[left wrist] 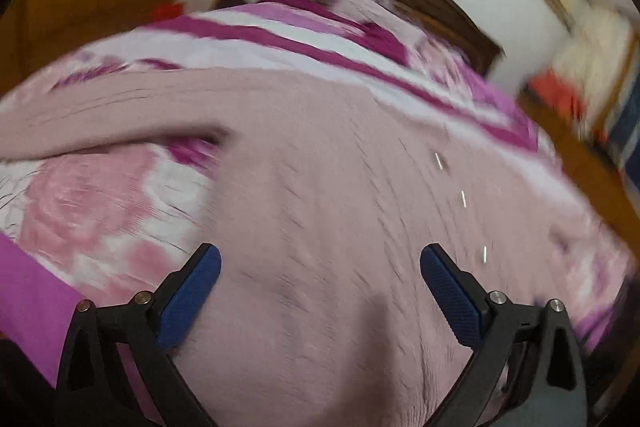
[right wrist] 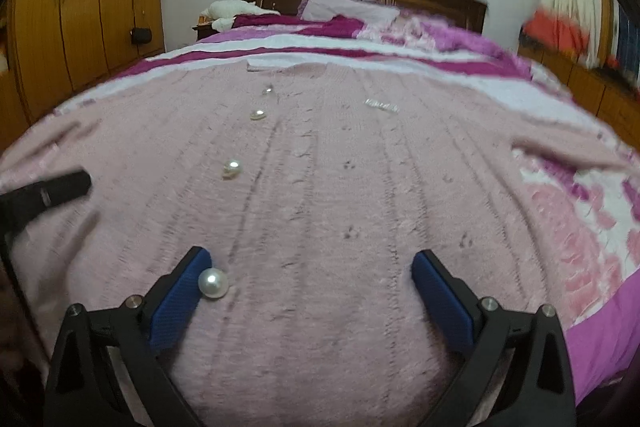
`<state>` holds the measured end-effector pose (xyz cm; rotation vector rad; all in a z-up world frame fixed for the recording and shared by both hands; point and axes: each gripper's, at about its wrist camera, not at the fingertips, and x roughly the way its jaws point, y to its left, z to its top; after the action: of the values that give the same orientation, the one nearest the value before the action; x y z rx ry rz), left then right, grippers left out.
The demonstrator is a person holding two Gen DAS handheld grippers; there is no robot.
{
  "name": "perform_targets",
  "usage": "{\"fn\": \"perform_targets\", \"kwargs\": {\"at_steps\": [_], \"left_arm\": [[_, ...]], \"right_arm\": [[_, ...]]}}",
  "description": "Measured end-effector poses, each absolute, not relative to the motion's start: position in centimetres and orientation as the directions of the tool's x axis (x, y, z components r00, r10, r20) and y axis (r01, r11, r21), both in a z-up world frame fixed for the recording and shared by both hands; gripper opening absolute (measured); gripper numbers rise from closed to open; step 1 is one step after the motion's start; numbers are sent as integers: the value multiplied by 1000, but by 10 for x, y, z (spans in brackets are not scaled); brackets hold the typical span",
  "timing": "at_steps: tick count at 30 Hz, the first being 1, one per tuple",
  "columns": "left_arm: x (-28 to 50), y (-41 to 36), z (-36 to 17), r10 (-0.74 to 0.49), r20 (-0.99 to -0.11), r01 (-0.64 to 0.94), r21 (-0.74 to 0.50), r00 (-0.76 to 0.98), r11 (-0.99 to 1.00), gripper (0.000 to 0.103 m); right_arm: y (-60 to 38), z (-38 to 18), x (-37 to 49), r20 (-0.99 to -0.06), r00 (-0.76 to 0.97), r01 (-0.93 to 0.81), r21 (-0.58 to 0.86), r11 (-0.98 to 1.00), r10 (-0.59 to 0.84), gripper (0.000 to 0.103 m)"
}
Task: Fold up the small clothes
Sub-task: 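Grasp a cardigan sleeve with the left gripper and lift it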
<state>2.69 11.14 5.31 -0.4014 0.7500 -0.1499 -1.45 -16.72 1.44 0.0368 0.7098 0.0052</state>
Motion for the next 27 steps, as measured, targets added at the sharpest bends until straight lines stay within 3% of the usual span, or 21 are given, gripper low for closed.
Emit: {"fn": "perform_targets", "kwargs": {"at_steps": [5,9,14,18,22,27], "left_arm": [[44,219,67,-261,-610,-146,-535,748,832,78],[52,282,74,-216,-629,-153,-478,747,865,66],[49,350,78,-154,-671,-176,-397,726,901,55],[43,398,79,-152,-692,-169,-373,706,912,39],[38,449,85,-146,-711,-160,-344,688,925,37],[31,507,72,-65,-763,-308,-335,643,890,38]], "right_arm": [[-152,34,-13,-604,794,-34,71,997,70,103],[-140,42,0,-589,804,-60,52,997,80,103],[-121,36,37,-647,754,-102,62,993,118,103],[-106,15,58,-707,701,-114,24,993,97,103],[-107,10,59,-716,689,-130,28,991,111,103],[-108,7,58,-710,695,-132,35,991,118,103]]}}
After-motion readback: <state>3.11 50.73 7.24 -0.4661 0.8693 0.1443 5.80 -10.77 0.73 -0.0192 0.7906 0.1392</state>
